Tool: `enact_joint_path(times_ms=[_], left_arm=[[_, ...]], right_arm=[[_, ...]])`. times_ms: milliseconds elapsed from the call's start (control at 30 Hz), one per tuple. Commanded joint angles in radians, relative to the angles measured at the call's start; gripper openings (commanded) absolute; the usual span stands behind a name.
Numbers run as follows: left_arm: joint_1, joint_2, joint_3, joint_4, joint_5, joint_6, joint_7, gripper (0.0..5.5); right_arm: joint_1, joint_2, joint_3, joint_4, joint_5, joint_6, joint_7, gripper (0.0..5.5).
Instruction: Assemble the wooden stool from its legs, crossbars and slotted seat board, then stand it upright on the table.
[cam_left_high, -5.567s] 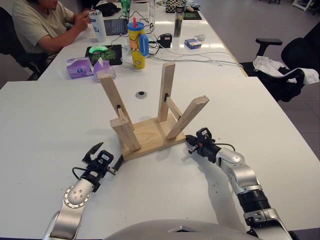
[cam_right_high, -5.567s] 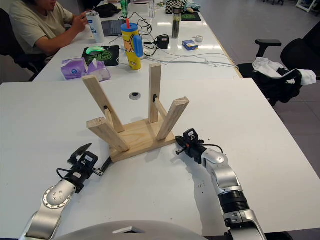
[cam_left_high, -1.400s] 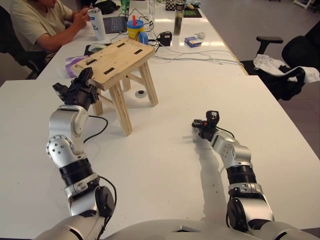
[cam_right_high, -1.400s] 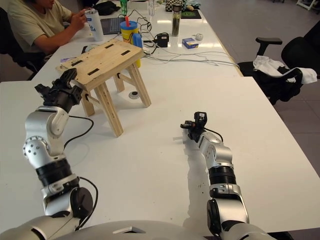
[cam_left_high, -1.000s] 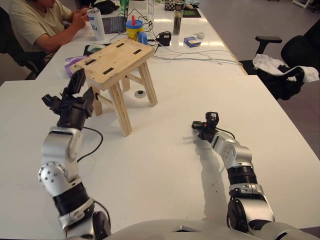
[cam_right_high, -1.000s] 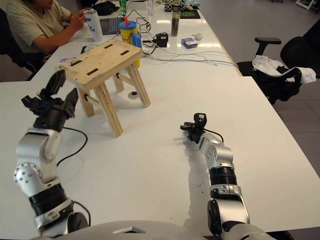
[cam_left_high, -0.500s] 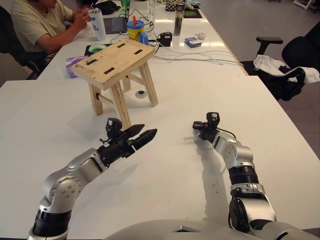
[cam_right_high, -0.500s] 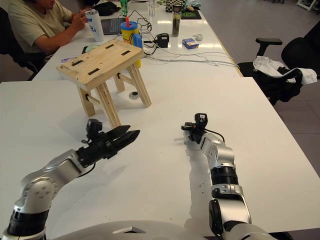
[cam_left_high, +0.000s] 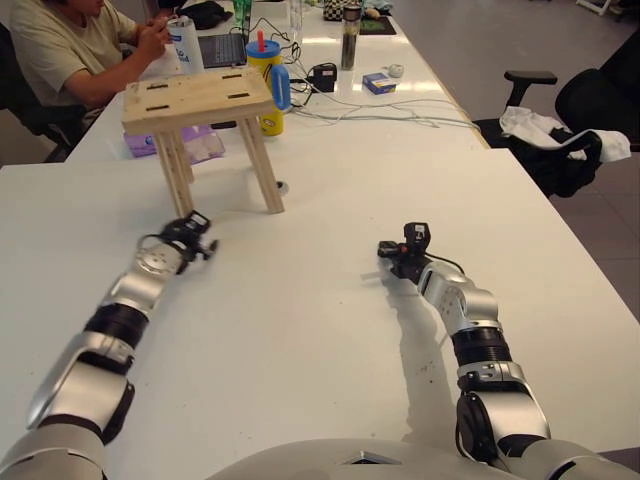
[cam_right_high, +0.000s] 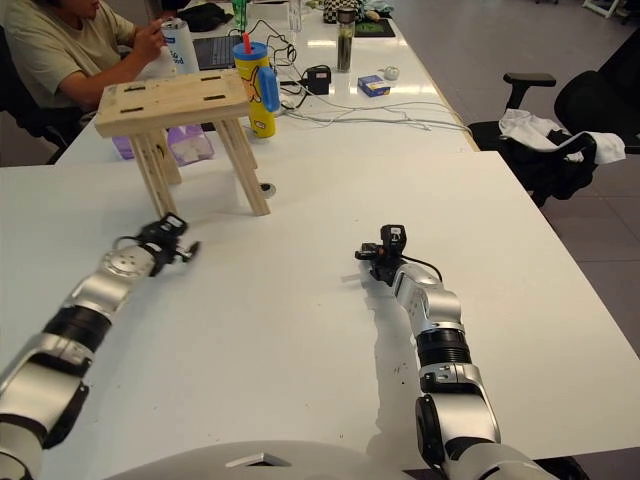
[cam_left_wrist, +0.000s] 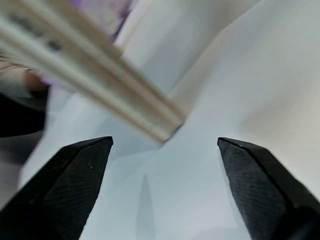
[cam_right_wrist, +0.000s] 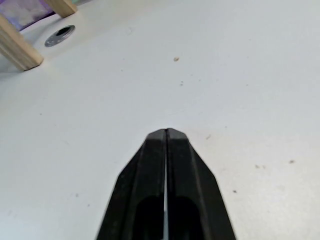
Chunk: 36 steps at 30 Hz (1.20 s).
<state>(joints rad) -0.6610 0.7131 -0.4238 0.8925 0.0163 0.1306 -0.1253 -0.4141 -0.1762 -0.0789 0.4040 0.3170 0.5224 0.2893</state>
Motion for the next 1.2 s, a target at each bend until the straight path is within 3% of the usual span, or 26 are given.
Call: enact_joint_path(times_ms=[33, 200, 300, 433, 767, 1200], left_arm=[[-0.153, 0.022, 0.018, 0.245, 0.135, -0.169, 0.069, 3.9], [-0.047, -0.068, 0.149, 0.202, 0.08, -0.278, 0.117, 3.9], [0.097, -0.142, 0.283, -0.035, -0.021, -0.334, 0.164, 3.9], [0.221, -0.296, 0.408, -0.309, -0.19, -0.235, 0.143, 3.9], [0.208, -0.493, 0.467, -0.49, -0.218, -0.169, 0.141, 3.9], [0.126, -0.554, 0.479, -0.413, -0.158, -0.218, 0.077, 3.9]], right_arm=[[-0.04, 0.017, 0.048, 0.021, -0.041, 0.004, 0.017, 0.0], [-0.026, 0.031, 0.035, -0.011, -0.042, -0.032, 0.017, 0.0], [-0.005, 0.043, 0.033, -0.058, -0.048, -0.075, 0.005, 0.0], [-0.005, 0.063, 0.051, -0.083, -0.091, -0.157, -0.031, 0.0], [-0.073, 0.103, 0.029, -0.065, -0.094, -0.335, -0.024, 0.0], [-0.064, 0.103, -0.035, -0.092, -0.078, -0.37, -0.051, 0.0]])
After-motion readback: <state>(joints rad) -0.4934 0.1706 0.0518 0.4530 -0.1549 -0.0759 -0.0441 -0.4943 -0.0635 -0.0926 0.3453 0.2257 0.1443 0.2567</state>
